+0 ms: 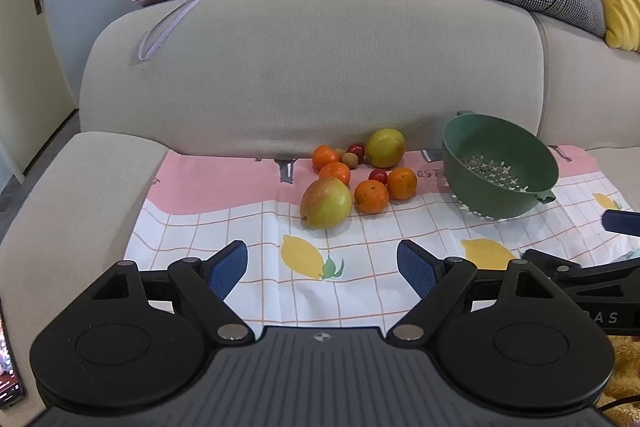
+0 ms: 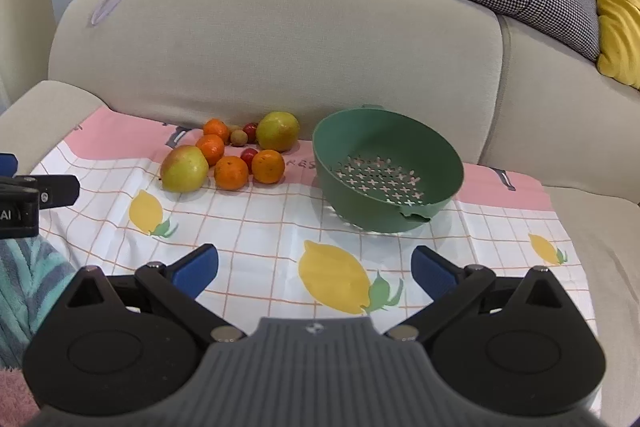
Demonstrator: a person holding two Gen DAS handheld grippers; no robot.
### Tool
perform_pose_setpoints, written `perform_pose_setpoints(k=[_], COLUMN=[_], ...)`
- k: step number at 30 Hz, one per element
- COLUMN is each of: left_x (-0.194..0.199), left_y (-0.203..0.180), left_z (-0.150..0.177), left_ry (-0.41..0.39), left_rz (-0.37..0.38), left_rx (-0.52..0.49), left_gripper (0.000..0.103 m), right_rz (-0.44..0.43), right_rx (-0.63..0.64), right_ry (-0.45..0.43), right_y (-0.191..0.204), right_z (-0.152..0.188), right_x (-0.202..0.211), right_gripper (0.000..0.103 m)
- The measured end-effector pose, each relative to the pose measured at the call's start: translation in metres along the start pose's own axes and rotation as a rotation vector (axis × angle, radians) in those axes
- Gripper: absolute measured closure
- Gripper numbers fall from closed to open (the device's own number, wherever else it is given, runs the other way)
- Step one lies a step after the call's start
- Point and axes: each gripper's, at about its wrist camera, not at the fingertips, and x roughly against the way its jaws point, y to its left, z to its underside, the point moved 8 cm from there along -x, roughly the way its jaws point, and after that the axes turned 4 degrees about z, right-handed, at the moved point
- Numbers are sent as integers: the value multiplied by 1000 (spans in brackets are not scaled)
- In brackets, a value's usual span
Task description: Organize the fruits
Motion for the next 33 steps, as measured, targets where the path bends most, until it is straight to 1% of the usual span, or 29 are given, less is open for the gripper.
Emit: perform_pose_setpoints(k=[3, 5, 7, 9, 11, 14, 16, 18, 24, 30, 33], left_x=[-4, -8, -13, -19, -26, -36, -42, -50, -72, -95, -105], left_y=[1, 2, 4, 6, 8, 10, 10, 11, 16, 22, 27], left_z=[-4, -7, -9, -11, -13, -15, -16, -18, -25, -31, -34], left_ry=[3, 11, 20, 30, 37, 51, 61, 74, 96, 94, 67], left_rz=[40, 57, 66, 80, 93, 99, 103, 108, 128, 101, 71], left_rx=[4, 13, 21, 31, 40, 41, 40, 41, 47, 20, 15], left_gripper=[7, 13, 14, 17, 24, 28, 29, 30, 30, 30, 30], right_rz=[-31, -66, -85, -94, -109, -129, -142, -151, -172, -188, -187], right_rx=[4, -1, 6, 23, 35, 50, 63, 76, 115, 150, 172], right_ry=[-46, -75, -78, -69, -55, -34, -17, -5, 27, 34, 18], right_y=[3, 6, 9, 13, 16, 21, 25, 30, 43, 54, 60], right_z=[-3, -6, -9, -12, -13, -15, -15, -16, -23, -34, -39], right_x=[-4, -6, -11, -19, -26, -39, -48, -57, -82, -109, -121], right_gripper=[4, 4, 5, 11, 14, 22, 27, 34, 44, 45, 45])
